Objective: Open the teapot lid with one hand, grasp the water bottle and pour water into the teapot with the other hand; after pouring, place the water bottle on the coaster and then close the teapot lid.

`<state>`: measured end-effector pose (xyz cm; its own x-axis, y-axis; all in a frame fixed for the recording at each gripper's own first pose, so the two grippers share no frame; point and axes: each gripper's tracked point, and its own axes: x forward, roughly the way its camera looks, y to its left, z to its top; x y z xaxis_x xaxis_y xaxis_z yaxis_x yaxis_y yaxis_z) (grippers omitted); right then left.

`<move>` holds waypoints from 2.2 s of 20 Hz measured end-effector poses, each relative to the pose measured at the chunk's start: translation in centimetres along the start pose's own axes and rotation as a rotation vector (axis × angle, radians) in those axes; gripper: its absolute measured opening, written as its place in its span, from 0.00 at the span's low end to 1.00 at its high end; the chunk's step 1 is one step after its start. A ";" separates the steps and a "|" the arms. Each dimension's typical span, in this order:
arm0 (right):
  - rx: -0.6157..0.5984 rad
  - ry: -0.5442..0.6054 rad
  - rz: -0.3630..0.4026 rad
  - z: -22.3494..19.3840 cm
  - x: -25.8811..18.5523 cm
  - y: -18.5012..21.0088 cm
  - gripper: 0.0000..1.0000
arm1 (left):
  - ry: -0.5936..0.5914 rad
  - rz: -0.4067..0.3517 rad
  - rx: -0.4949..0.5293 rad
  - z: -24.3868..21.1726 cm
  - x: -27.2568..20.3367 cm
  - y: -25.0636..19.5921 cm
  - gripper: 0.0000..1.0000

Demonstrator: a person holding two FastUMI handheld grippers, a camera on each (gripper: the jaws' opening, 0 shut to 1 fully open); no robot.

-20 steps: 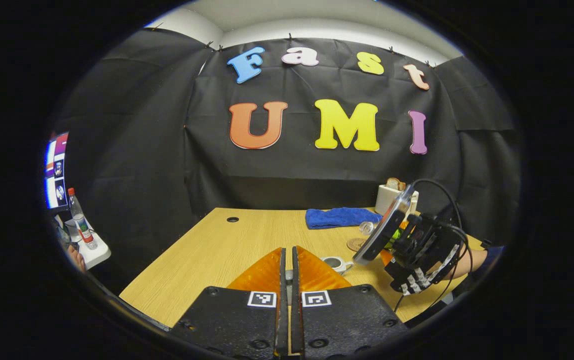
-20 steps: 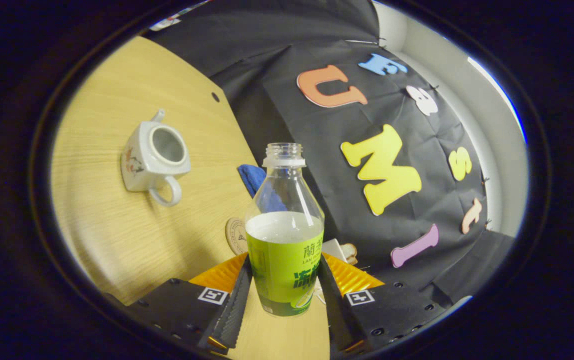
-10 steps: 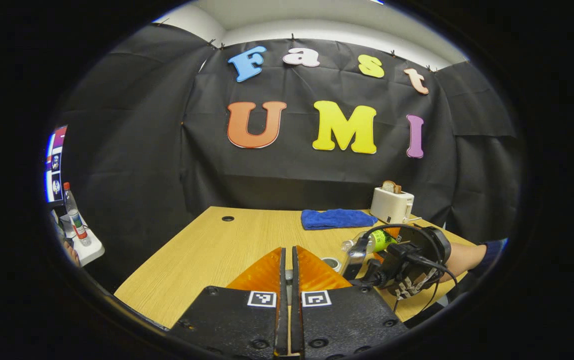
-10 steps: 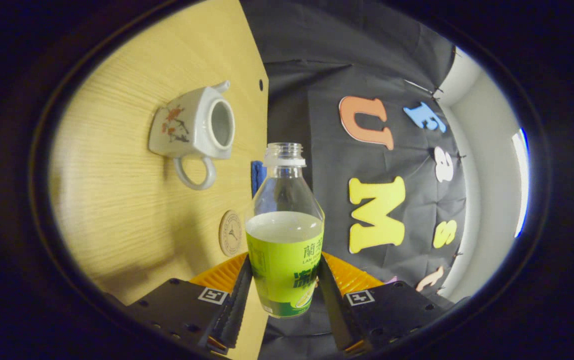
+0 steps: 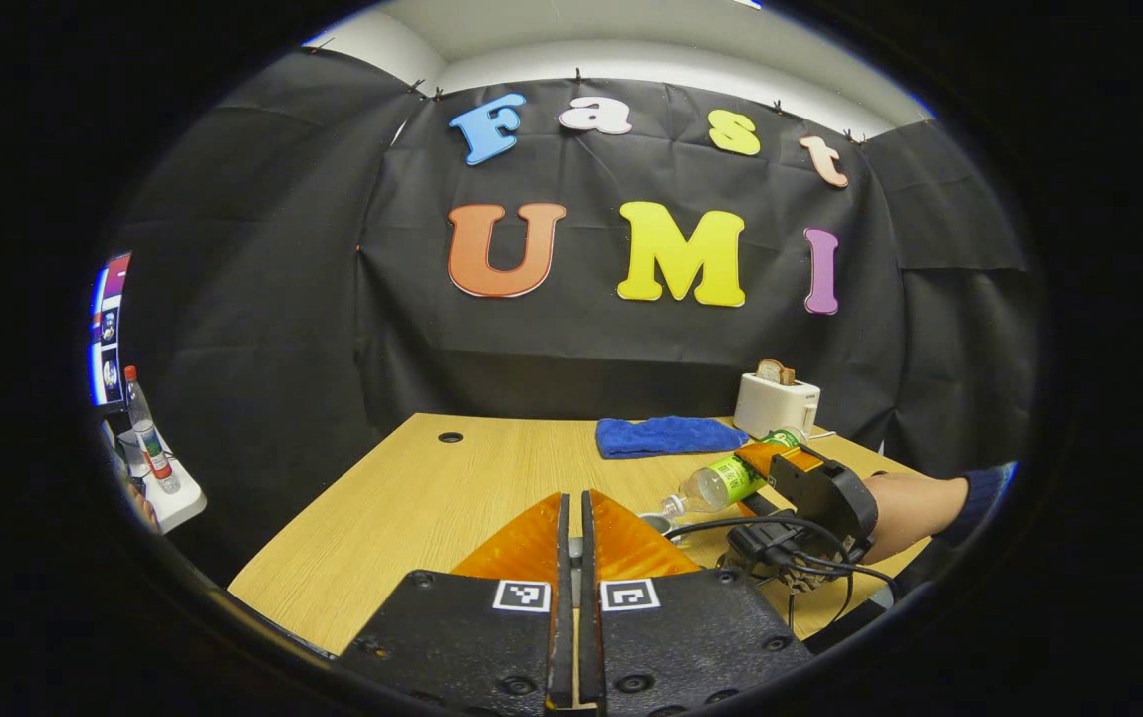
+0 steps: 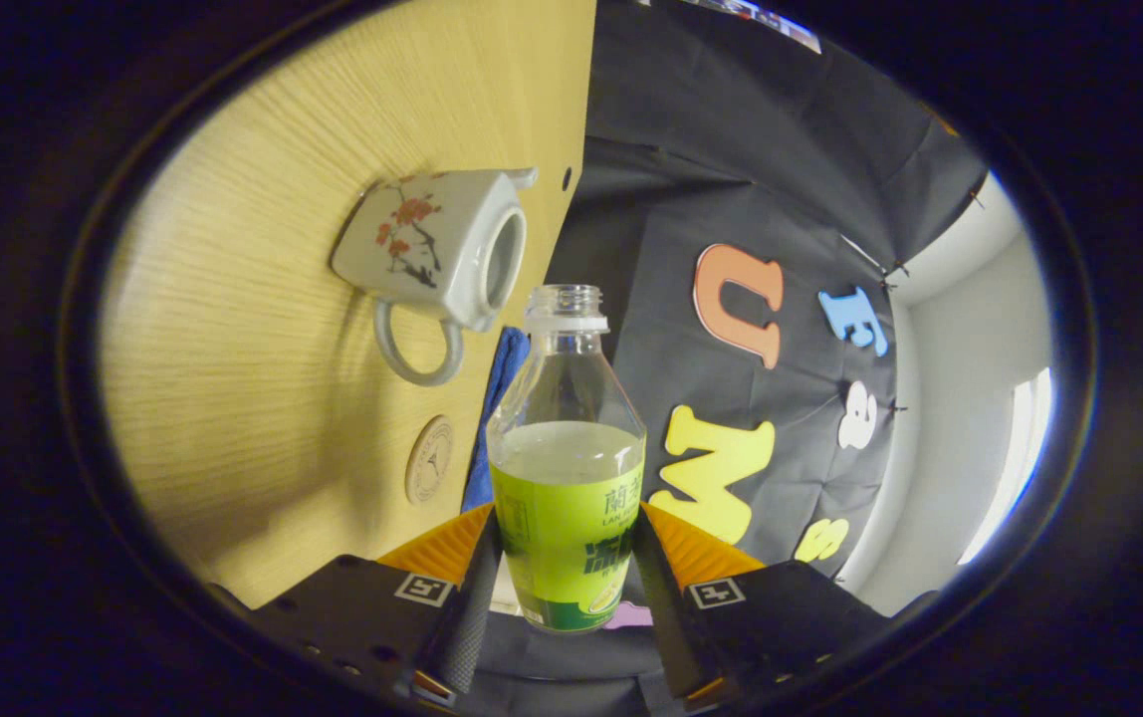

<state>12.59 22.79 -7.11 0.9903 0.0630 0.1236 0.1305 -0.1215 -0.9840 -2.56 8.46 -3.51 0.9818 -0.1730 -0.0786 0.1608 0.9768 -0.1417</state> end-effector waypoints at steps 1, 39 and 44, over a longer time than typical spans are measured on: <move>-0.023 -0.007 -0.012 0.5 -0.3 -0.1 0.72 | 0.000 0.000 0.002 0.0 0.0 0.0 0.05; -0.401 -0.051 -0.277 0.5 -0.4 -6.4 0.72 | 0.009 0.015 -0.008 -0.3 -0.1 1.6 0.05; -0.418 -0.066 -0.292 0.9 -0.6 -6.8 0.71 | 0.004 0.016 -0.004 -0.1 -0.2 1.6 0.05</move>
<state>11.06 24.49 -0.63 0.9067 0.2140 0.3635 0.4218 -0.4746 -0.7726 -2.56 10.04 -3.86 0.9839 -0.1577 -0.0847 0.1444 0.9789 -0.1446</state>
